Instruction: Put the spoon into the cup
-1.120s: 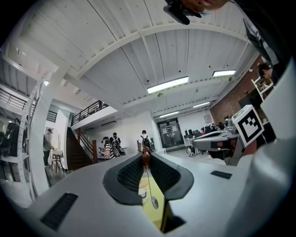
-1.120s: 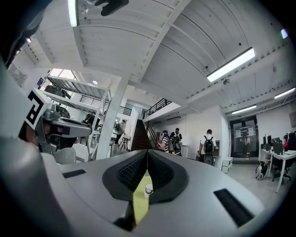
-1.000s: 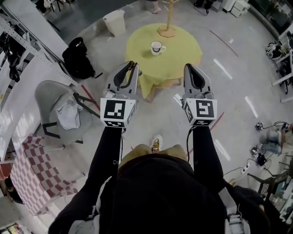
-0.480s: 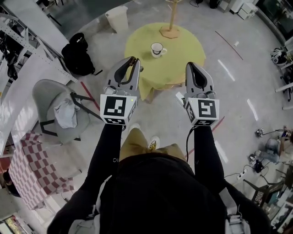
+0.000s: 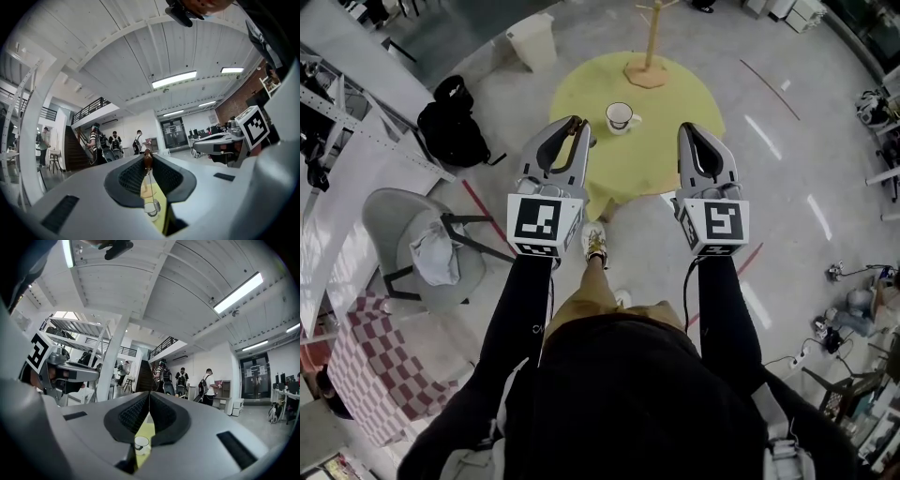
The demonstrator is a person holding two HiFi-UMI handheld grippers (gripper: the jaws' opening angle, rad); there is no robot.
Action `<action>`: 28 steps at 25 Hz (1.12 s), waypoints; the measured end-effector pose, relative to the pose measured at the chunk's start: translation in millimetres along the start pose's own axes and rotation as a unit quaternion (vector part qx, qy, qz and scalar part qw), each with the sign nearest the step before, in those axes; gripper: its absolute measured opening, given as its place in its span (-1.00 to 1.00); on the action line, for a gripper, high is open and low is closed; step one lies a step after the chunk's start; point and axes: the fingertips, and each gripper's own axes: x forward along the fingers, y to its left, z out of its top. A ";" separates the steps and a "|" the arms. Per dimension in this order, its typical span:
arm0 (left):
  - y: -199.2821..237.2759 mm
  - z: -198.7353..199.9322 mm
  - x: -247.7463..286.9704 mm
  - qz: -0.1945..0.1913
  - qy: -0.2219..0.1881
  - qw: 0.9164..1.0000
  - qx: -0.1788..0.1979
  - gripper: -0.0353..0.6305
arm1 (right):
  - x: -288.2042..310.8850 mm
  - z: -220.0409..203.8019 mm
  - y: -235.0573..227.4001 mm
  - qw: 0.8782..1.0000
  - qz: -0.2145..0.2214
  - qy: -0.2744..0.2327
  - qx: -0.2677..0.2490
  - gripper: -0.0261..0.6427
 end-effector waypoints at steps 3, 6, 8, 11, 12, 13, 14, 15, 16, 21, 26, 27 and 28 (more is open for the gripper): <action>10.1 -3.6 27.0 -0.008 -0.002 1.000 -0.001 -0.72 | 26.7 -0.6 -9.3 1.000 -0.002 -0.001 -0.002 -0.84; 24.5 -5.5 54.1 -0.017 -0.005 1.000 0.001 -0.72 | 55.5 0.3 -17.0 1.000 -0.004 -0.003 -0.003 -0.84; 37.0 -6.9 71.9 -0.020 -0.007 1.000 0.001 -0.72 | 74.1 -0.3 -20.2 1.000 -0.003 -0.003 -0.004 -0.84; 52.7 -9.3 96.2 -0.028 -0.008 1.000 -0.002 -0.72 | 98.5 -4.4 -26.0 1.000 -0.002 -0.003 -0.006 -0.84; 56.9 -10.3 104.3 -0.031 -0.008 0.999 -0.002 -0.72 | 106.6 -6.0 -29.1 1.000 -0.004 -0.002 -0.007 -0.84; 61.0 -11.1 112.5 -0.035 -0.007 0.999 -0.002 -0.72 | 114.6 -7.1 -32.4 1.000 -0.007 -0.002 -0.007 -0.84; 64.8 -11.7 120.3 -0.039 -0.007 0.999 -0.002 -0.72 | 122.1 -7.7 -35.7 1.000 -0.011 -0.001 -0.006 -0.84; 68.4 -12.3 127.5 -0.043 -0.008 0.999 -0.003 -0.72 | 129.2 -7.8 -38.4 1.000 -0.015 -0.001 -0.005 -0.84; 71.7 -13.0 134.1 -0.047 -0.008 0.999 -0.003 -0.72 | 135.8 -7.3 -40.6 1.000 -0.018 -0.001 -0.003 -0.84; 84.3 -18.4 161.3 -0.070 -0.008 0.997 -0.005 -0.72 | 163.2 -8.7 -48.5 0.999 -0.036 -0.001 0.005 -0.84; 85.4 -25.9 181.6 -0.095 -0.011 0.995 -0.007 -0.72 | 176.7 -15.9 -54.9 0.999 -0.052 0.006 0.003 -0.84; 85.1 -26.6 185.2 -0.099 -0.011 0.995 -0.008 -0.72 | 179.3 -13.5 -55.1 0.999 -0.054 0.002 0.006 -0.84; 85.0 -27.2 188.4 -0.101 -0.012 0.995 -0.009 -0.72 | 181.5 -11.4 -55.2 0.998 -0.055 0.000 0.008 -0.84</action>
